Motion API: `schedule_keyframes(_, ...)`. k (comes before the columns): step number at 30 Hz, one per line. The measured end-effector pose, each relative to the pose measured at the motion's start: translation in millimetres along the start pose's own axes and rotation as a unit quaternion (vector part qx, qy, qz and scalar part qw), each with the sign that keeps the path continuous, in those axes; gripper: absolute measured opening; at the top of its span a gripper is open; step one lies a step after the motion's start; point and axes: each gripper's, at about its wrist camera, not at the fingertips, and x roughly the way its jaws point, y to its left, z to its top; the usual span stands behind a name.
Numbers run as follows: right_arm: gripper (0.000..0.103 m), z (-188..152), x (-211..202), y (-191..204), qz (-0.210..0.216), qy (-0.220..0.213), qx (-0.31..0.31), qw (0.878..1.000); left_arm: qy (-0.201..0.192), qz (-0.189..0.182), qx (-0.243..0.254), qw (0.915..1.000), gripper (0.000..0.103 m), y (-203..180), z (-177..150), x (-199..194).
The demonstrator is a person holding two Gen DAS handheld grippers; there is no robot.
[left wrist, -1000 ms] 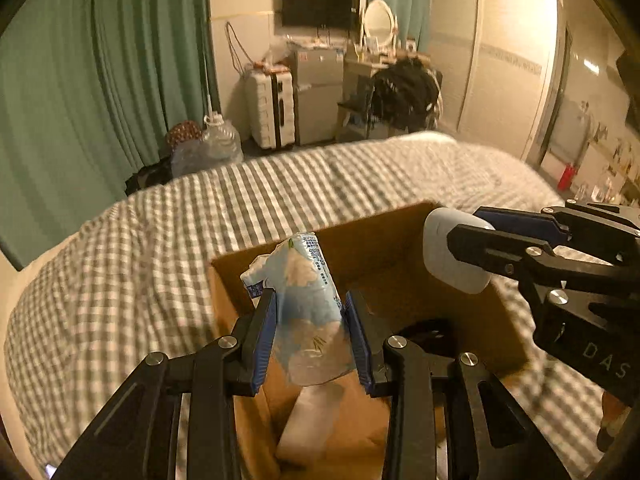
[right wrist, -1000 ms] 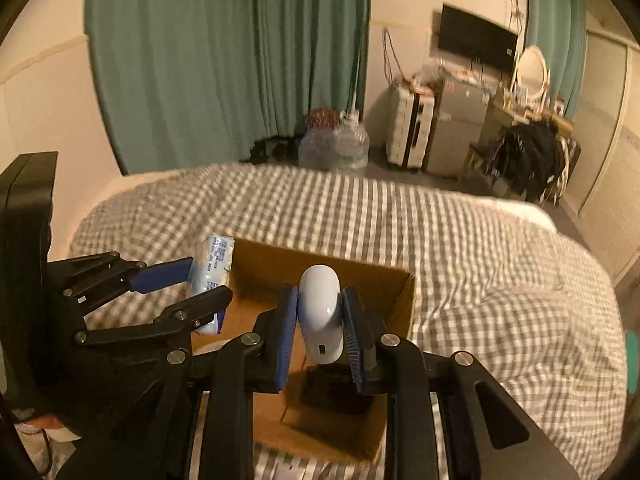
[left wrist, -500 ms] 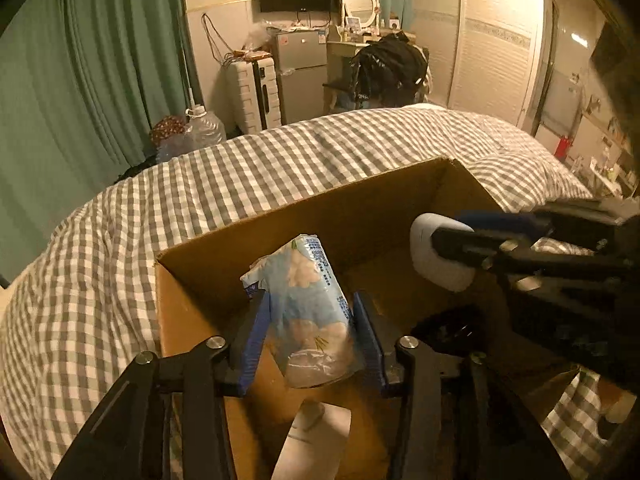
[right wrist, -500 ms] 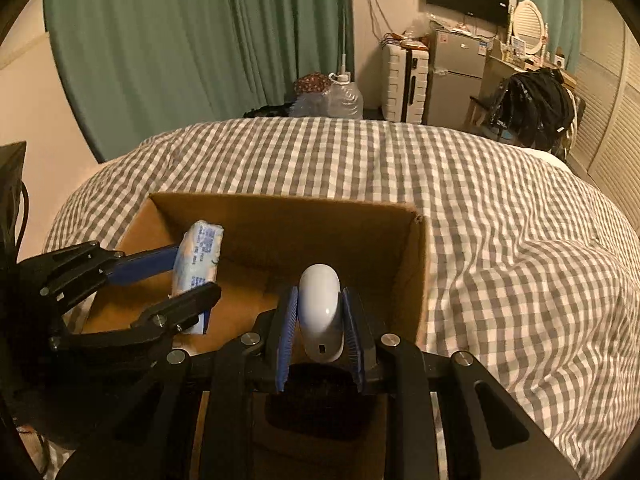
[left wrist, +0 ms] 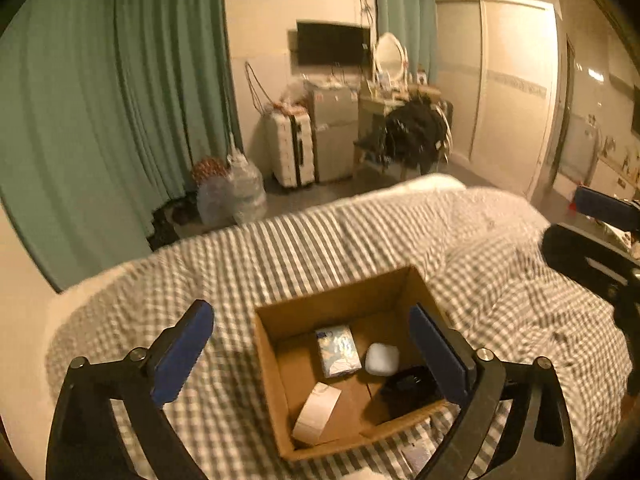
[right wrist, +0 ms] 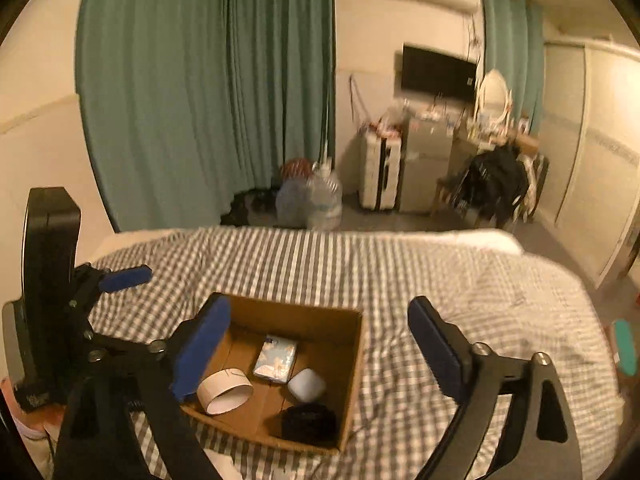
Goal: Organize objects
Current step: 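Open the left gripper over the box while the right gripper releases the roll-on bottle inside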
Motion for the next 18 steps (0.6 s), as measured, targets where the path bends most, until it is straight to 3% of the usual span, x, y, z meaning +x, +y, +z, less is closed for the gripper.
schedule_keyframes(9, 0.1, 26, -132, 21, -0.037, -0.074, -0.019, 0.996, -0.081, 0.034, -0.021, 0.9959, 0.103, 8, 14, -126)
schedule_keyframes(14, 0.1, 4, -183, 32, -0.036, -0.085, -0.032, 0.995, -0.095, 0.053, -0.016, 0.994, 0.103, 15, -8, -169)
schedule_keyframes(18, 0.1, -32, -205, 37, -0.036, -0.082, -0.042, 0.995, -0.082, 0.062, -0.014, 0.9946, 0.103, 15, -41, -175)
